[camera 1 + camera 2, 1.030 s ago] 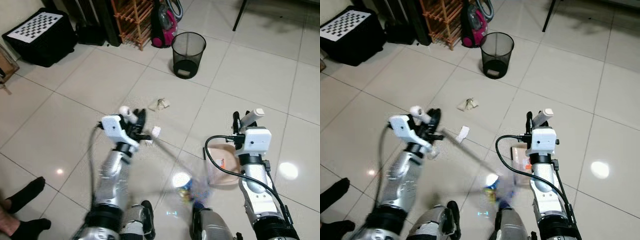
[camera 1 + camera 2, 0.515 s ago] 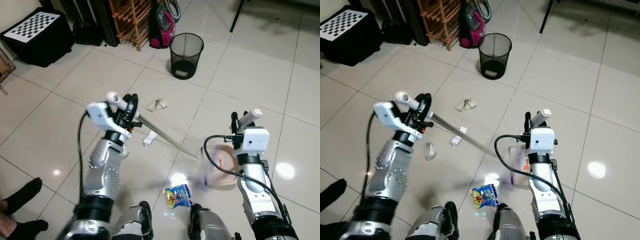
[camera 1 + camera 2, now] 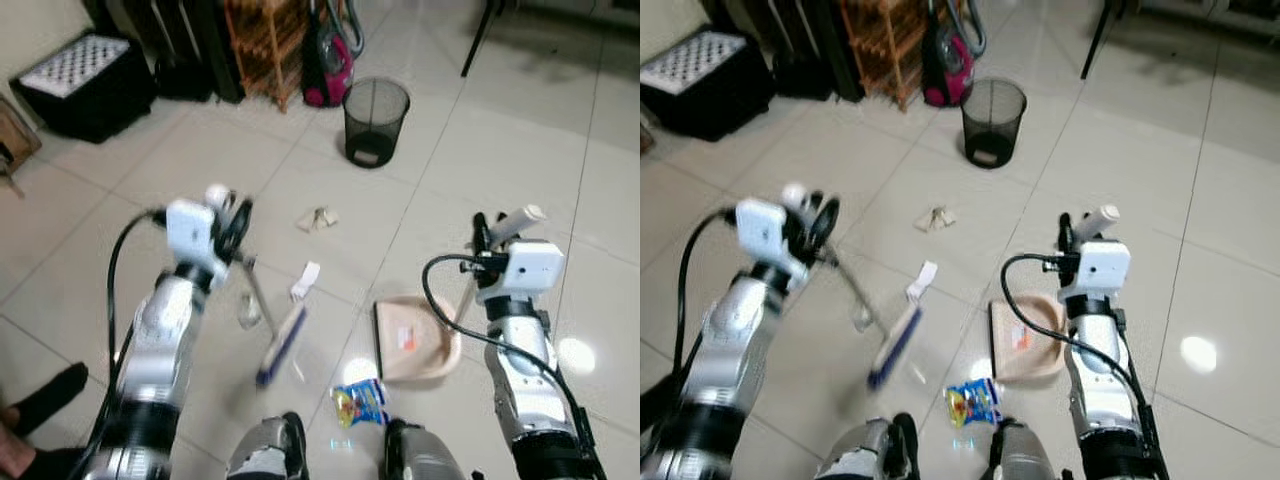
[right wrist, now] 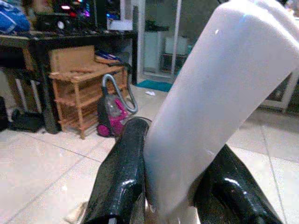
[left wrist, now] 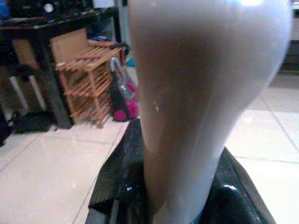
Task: Sweep floor
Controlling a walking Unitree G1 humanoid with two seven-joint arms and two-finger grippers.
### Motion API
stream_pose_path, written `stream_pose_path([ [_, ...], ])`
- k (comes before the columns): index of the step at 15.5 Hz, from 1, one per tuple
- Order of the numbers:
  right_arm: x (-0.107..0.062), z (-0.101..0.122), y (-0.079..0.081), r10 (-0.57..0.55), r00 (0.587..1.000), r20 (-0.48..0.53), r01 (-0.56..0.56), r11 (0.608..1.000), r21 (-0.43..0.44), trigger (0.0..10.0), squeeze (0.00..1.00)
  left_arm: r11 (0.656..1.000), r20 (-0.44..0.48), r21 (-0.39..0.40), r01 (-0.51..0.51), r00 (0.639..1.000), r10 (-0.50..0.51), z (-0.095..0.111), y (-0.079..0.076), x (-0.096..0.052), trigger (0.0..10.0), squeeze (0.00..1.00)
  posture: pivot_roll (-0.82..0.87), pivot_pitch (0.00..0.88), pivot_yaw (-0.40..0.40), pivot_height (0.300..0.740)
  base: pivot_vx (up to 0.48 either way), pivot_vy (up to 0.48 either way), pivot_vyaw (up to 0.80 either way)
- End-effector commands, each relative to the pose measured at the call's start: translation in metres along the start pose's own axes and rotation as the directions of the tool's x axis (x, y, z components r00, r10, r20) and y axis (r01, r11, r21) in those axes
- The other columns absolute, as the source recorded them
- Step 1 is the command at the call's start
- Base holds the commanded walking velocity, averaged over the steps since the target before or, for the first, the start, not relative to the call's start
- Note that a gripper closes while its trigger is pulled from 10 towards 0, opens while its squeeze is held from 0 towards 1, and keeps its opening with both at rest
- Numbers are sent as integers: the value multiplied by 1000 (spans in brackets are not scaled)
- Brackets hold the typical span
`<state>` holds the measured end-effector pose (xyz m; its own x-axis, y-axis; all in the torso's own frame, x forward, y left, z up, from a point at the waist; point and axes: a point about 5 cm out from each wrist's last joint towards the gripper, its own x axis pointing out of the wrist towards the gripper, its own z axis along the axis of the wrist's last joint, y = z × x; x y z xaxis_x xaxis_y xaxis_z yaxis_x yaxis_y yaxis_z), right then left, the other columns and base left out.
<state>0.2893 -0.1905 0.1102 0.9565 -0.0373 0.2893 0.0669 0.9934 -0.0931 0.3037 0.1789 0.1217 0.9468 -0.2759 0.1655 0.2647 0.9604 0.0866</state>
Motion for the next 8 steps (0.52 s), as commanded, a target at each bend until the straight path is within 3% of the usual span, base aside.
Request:
stream_pose_path([
  [1, -1, 4, -3, 12, 1000, 5, -12, 1000, -23, 10000, 0, 999, 1, 27, -24, 1000, 24, 3, 6, -4, 10000, 0, 4, 66, 71, 740, 0, 0, 0],
  [3, -5, 0, 9, 53, 992, -117, -45, 996, 71, 10000, 0, 997, -80, 31, -65, 995, 68, -12, 5, -26, 10000, 0, 14, 11, 52, 740, 0, 0, 0],
  [4, -5, 3, 14, 61, 990, -123, -48, 993, 108, 10000, 0, 997, -96, 24, -75, 992, 77, -14, 3, -30, 10000, 0, 23, 0, 41, 740, 0, 0, 0],
  [8, -3, 8, 28, 129, 981, -148, -110, 985, 130, 10000, 0, 993, -104, 18, -116, 988, 117, -11, 1, -35, 10000, 0, 35, 0, 20, 740, 0, 0, 0],
])
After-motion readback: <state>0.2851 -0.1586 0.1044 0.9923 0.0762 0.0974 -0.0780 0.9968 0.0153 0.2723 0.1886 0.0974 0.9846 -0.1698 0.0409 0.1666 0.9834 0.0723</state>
